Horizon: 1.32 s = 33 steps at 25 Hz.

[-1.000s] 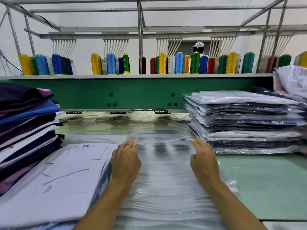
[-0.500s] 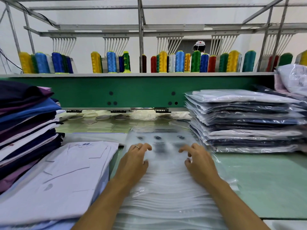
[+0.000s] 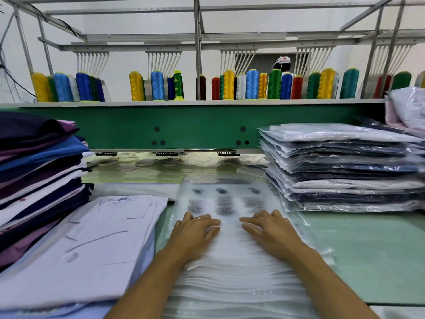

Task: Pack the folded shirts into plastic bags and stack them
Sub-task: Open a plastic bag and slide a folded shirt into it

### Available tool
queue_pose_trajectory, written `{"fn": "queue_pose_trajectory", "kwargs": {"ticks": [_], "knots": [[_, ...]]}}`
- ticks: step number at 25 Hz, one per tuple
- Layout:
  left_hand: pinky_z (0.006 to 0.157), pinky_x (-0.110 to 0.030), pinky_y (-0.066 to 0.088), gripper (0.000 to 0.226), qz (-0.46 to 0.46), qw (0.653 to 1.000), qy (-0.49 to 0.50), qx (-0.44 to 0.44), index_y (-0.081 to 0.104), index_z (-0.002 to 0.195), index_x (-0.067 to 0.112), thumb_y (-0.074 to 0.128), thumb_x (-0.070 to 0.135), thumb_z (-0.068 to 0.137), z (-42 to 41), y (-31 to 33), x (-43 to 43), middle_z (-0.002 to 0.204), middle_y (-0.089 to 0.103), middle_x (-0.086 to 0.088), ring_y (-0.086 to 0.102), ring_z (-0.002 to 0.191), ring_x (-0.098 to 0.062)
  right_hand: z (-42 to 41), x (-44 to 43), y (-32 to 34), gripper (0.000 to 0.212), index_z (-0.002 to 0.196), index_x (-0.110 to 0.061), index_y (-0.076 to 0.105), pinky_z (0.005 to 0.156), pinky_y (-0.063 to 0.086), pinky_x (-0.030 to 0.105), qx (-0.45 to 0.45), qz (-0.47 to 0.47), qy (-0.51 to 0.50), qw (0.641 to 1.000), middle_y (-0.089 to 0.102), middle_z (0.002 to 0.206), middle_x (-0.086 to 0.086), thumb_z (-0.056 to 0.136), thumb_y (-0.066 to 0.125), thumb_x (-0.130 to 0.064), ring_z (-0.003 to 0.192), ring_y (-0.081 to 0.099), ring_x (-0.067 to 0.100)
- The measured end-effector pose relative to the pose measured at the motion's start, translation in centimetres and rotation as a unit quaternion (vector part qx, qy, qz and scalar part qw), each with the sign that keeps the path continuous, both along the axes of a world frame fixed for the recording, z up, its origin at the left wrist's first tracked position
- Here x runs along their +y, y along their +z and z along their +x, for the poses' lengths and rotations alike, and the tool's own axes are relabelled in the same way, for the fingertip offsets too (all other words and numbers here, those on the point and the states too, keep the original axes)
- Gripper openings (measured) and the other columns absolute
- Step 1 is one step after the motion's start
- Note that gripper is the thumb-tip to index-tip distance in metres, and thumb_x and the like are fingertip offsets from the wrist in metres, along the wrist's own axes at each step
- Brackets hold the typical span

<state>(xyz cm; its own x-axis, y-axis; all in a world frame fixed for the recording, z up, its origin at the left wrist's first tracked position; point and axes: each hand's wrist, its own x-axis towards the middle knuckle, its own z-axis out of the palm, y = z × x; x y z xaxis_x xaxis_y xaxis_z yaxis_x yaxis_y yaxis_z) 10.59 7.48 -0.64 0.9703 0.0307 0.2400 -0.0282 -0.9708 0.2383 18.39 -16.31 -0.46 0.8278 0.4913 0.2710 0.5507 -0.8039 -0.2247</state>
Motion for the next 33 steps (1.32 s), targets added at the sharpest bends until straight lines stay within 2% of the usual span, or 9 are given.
{"fn": "queue_pose_trajectory", "kwargs": {"ticks": [5, 11, 14, 16, 19, 22, 27, 30, 33], "knots": [[0.113, -0.036, 0.029, 0.049, -0.018, 0.999, -0.020, -0.020, 0.050, 0.144, 0.041, 0.038, 0.021, 0.101, 0.1, 0.0, -0.1, 0.151, 0.047, 0.018, 0.036, 0.139, -0.014, -0.6, 0.0, 0.5, 0.052, 0.140, -0.052, 0.051, 0.098, 0.040, 0.036, 0.019, 0.012, 0.050, 0.998, 0.058, 0.137, -0.015, 0.099, 0.037, -0.022, 0.130, 0.048, 0.014], [0.122, -0.039, 0.018, 0.048, -0.031, 0.996, -0.045, 0.074, 0.042, 0.149, 0.037, 0.037, 0.042, 0.102, -0.6, 0.5, -0.3, 0.162, 0.033, 0.010, 0.026, 0.149, -0.015, -2.1, 2.1, 1.4, 0.048, 0.112, -0.034, 0.068, 0.091, 0.046, 0.038, 0.070, 0.014, -0.027, 0.997, 0.068, 0.115, -0.010, 0.098, 0.026, -0.055, 0.107, 0.059, 0.015], [0.109, -0.041, 0.040, 0.040, -0.110, 0.989, -0.016, 0.100, 0.057, 0.133, 0.022, 0.043, 0.033, 0.098, -1.5, 2.5, -0.3, 0.139, 0.058, -0.005, 0.051, 0.128, -0.030, -3.0, 4.3, 2.2, 0.026, 0.108, -0.027, 0.061, 0.091, 0.043, 0.043, 0.054, -0.039, -0.080, 0.995, 0.061, 0.113, -0.002, 0.096, 0.038, -0.027, 0.107, 0.054, 0.026], [0.100, -0.037, 0.045, 0.043, -0.022, 0.997, 0.072, 0.031, 0.056, 0.131, 0.018, 0.050, 0.023, 0.089, -2.3, 4.3, 0.4, 0.129, 0.062, -0.009, 0.055, 0.121, -0.033, -3.9, 6.6, 3.0, 0.029, 0.114, -0.025, 0.060, 0.096, 0.039, 0.044, 0.014, -0.060, -0.082, 0.995, 0.059, 0.119, 0.000, 0.090, 0.045, -0.018, 0.113, 0.052, 0.028], [0.101, -0.043, 0.036, 0.051, 0.127, 0.971, 0.203, 0.023, 0.047, 0.133, 0.016, 0.058, 0.029, 0.086, -4.2, 6.8, 3.6, 0.137, 0.052, -0.008, 0.044, 0.130, -0.032, -5.6, 10.3, 4.1, 0.031, 0.114, -0.030, 0.066, 0.091, 0.047, 0.035, 0.016, 0.071, -0.031, 0.997, 0.066, 0.117, -0.007, 0.090, 0.051, -0.017, 0.110, 0.059, 0.018], [0.097, -0.043, 0.042, 0.066, 0.099, 0.943, 0.282, 0.149, 0.043, 0.135, 0.017, 0.067, 0.046, 0.081, -6.7, 8.1, 7.6, 0.139, 0.043, -0.009, 0.042, 0.129, -0.032, -7.5, 14.3, 4.6, 0.025, 0.102, -0.025, 0.069, 0.074, 0.054, 0.032, 0.169, 0.209, 0.047, 0.962, 0.072, 0.096, -0.003, 0.087, 0.054, -0.012, 0.086, 0.066, 0.016], [0.061, -0.026, 0.041, 0.028, 0.009, 0.963, 0.244, 0.117, 0.046, 0.070, 0.017, 0.069, 0.031, 0.078, -8.8, 9.4, 11.8, 0.077, 0.054, -0.001, 0.060, 0.080, -0.025, -10.5, 19.6, 4.5, 0.022, 0.099, -0.012, 0.066, 0.055, 0.052, 0.031, 0.347, 0.307, 0.120, 0.878, 0.074, 0.084, 0.019, 0.088, 0.049, -0.004, 0.063, 0.066, 0.022], [0.051, -0.026, 0.035, 0.037, -0.094, 0.964, 0.227, 0.104, 0.038, 0.058, 0.019, 0.070, 0.024, 0.074, -9.8, 9.7, 13.4, 0.055, 0.038, 0.001, 0.044, 0.054, -0.023, -11.5, 21.5, 4.2, 0.016, 0.101, -0.003, 0.061, 0.057, 0.053, 0.032, 0.401, 0.325, 0.108, 0.849, 0.067, 0.080, 0.021, 0.093, 0.051, -0.013, 0.061, 0.063, 0.027], [0.054, -0.029, 0.026, 0.040, -0.131, 0.969, 0.204, 0.045, 0.036, 0.054, 0.019, 0.072, 0.024, 0.073, -10.4, 10.5, 14.1, 0.052, 0.031, 0.000, 0.030, 0.056, -0.024, -11.7, 22.5, 4.3, 0.016, 0.096, -0.003, 0.059, 0.053, 0.045, 0.030, 0.391, 0.351, 0.092, 0.846, 0.058, 0.077, 0.016, 0.096, 0.055, -0.018, 0.059, 0.054, 0.025]]}}
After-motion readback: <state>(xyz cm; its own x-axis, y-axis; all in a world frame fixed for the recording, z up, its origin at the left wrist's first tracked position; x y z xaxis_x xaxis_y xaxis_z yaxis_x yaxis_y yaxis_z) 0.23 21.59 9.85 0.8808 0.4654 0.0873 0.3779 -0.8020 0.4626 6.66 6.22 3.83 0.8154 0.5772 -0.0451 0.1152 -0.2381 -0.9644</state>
